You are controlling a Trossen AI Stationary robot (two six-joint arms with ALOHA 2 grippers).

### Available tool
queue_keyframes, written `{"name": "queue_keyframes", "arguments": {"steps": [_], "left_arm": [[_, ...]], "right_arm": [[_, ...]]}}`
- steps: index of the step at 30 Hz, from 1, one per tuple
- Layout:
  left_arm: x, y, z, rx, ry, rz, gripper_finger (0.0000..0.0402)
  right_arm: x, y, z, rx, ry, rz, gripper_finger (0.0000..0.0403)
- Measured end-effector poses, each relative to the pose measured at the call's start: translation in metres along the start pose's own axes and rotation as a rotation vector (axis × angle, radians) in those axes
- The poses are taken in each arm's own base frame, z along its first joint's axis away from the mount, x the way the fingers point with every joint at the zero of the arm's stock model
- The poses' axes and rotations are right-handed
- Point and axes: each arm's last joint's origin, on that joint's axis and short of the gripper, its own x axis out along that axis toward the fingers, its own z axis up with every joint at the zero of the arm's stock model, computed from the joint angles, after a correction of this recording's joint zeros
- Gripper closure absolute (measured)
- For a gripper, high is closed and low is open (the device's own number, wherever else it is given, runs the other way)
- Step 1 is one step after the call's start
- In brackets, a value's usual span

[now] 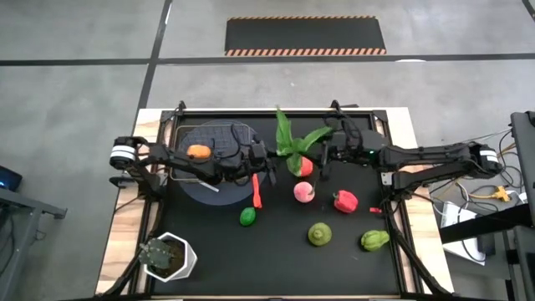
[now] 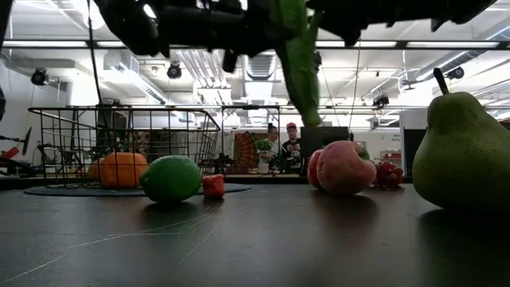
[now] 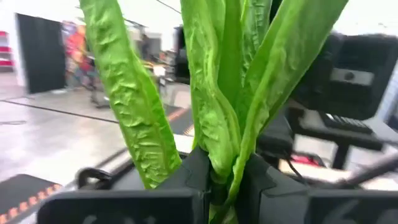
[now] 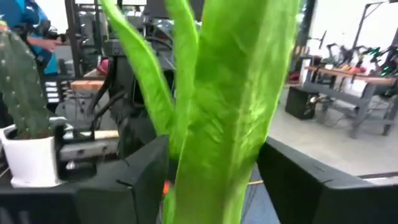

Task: Build produce basket
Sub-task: Put the green leaf lettuce into the wire basket

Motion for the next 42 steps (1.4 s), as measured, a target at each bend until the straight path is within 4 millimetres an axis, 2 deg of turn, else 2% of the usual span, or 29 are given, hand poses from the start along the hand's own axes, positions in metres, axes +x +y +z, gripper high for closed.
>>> {"name": "queue_keyframes", "arguments": {"steps": [4, 9, 13, 17, 19, 26, 32, 42], "left_arm": [[-0.016, 0.006, 0.028, 0.007, 0.001, 0.072, 0.0377], [-0.04, 0.017, 0.052, 0.068, 0.129, 0.265, 0.0376], [-0.059, 0.025, 0.073, 0.097, 0.15, 0.417, 0.0375], [-0.073, 0.029, 0.098, 0.101, 0.136, 0.457, 0.0375], [-0.08, 0.032, 0.103, 0.129, 0.154, 0.488, 0.0375], [-0.084, 0.039, 0.083, 0.228, 0.269, 0.665, 0.0375], [-0.069, 0.045, 0.047, 0.232, 0.348, 0.716, 0.0375], [-0.047, 0.056, 0.008, 0.268, 0.442, 0.773, 0.0375]], "right_arm": [[-0.014, -0.002, 0.013, -0.008, 0.03, -0.016, 0.0146], [-0.032, -0.005, 0.023, -0.005, 0.106, -0.073, 0.0132], [-0.043, -0.006, 0.022, -0.005, 0.168, -0.101, 0.0133], [-0.048, -0.006, 0.02, 0.002, 0.212, -0.106, 0.0131], [-0.048, -0.006, 0.018, 0.007, 0.232, -0.106, 0.0131], [-0.042, -0.005, 0.008, 0.012, 0.288, -0.104, 0.0138], [-0.035, -0.004, -0.003, 0.008, 0.34, -0.102, 0.0139], [-0.023, -0.003, -0.017, 0.017, 0.41, -0.101, 0.0142]]}}
